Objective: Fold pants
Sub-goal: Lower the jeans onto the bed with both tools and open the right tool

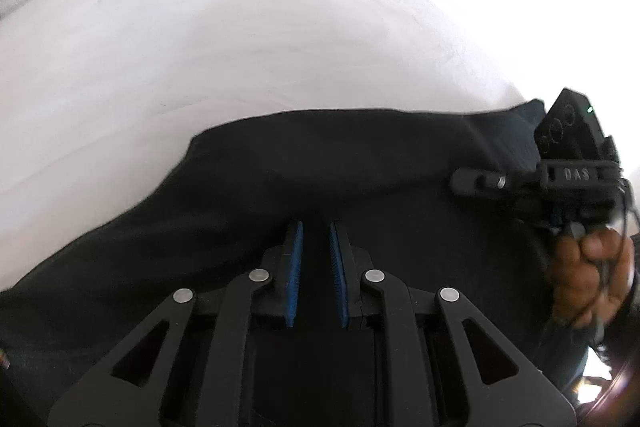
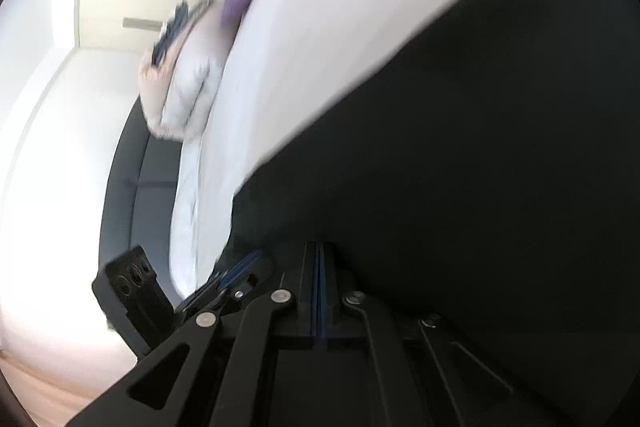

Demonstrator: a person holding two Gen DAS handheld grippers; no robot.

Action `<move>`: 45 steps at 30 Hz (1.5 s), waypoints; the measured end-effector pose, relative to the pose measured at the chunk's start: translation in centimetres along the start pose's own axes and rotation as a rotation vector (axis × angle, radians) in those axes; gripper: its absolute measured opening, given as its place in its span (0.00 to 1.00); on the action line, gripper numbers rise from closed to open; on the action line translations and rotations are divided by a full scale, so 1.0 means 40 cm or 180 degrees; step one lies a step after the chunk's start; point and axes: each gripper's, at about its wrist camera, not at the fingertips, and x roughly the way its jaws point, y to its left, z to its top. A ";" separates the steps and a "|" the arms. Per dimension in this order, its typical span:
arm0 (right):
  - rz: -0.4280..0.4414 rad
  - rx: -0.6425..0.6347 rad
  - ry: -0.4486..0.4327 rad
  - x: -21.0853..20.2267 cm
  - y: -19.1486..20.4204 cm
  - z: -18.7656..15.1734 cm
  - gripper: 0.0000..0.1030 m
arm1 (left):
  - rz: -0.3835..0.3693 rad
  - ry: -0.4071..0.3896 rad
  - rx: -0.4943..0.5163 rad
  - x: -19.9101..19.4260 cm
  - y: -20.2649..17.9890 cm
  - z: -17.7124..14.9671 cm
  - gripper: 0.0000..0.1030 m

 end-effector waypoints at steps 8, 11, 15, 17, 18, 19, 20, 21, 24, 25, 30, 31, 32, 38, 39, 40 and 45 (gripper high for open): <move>-0.0133 0.0527 -0.1094 -0.261 -0.157 0.115 0.00 | -0.0488 -0.0291 -0.0622 -0.037 0.148 -0.031 0.06; -0.0208 0.0667 -0.1462 -0.368 -0.217 0.125 0.00 | -0.0277 -0.0305 -0.0525 -0.066 0.164 -0.054 0.06; -0.0286 0.0755 -0.1871 -0.467 -0.244 0.120 0.00 | -0.0130 -0.0401 -0.0616 -0.112 0.199 -0.101 0.06; -0.0426 0.0668 -0.2019 -0.510 -0.238 0.119 0.00 | 0.0019 -0.0476 -0.0678 -0.150 0.232 -0.144 0.06; -0.0487 0.0642 -0.2098 -0.521 -0.228 0.114 0.00 | 0.0091 -0.0526 -0.0729 -0.171 0.248 -0.157 0.06; -0.0548 0.0659 -0.2169 -0.534 -0.229 0.112 0.00 | 0.0154 -0.0588 -0.0763 -0.195 0.264 -0.170 0.06; -0.0660 0.0753 -0.2259 -0.571 -0.241 0.120 0.00 | 0.0289 -0.0629 -0.0802 -0.217 0.280 -0.182 0.06; -0.0711 0.0902 -0.2346 -0.615 -0.264 0.116 0.00 | 0.0420 -0.0663 -0.0848 -0.240 0.288 -0.193 0.06; -0.0816 0.1068 -0.2576 -0.780 -0.298 0.058 0.05 | 0.0880 -0.0819 -0.1118 -0.337 0.357 -0.246 0.06; -0.0833 0.0939 -0.2579 -0.788 -0.274 0.045 0.05 | 0.0922 -0.0874 -0.1185 -0.364 0.372 -0.256 0.06; -0.0595 0.0100 -0.2135 -0.670 -0.018 -0.042 0.08 | 0.0829 -0.1276 -0.1275 -0.480 0.295 -0.325 0.06; -0.0528 0.0001 -0.1968 -0.621 0.014 -0.045 0.13 | 0.0680 -0.1320 -0.1330 -0.484 0.271 -0.341 0.06; -0.0411 -0.0131 -0.1688 -0.546 0.059 -0.069 0.21 | 0.0454 -0.1353 -0.1366 -0.472 0.229 -0.354 0.06; -0.0072 -0.0572 -0.0263 -0.168 0.191 -0.213 0.33 | -0.0132 -0.0821 -0.0739 -0.282 -0.063 -0.336 0.06; -0.0102 -0.0649 -0.0110 -0.131 0.193 -0.225 0.33 | 0.0003 -0.0703 -0.0578 -0.251 -0.085 -0.337 0.06; -0.0207 -0.0680 -0.0052 -0.113 0.179 -0.229 0.28 | 0.0068 -0.0596 -0.0600 -0.227 -0.080 -0.341 0.06; -0.0122 -0.0064 -0.0507 -0.224 -0.008 -0.189 0.00 | -0.0064 -0.0593 -0.0938 -0.219 0.017 -0.402 0.06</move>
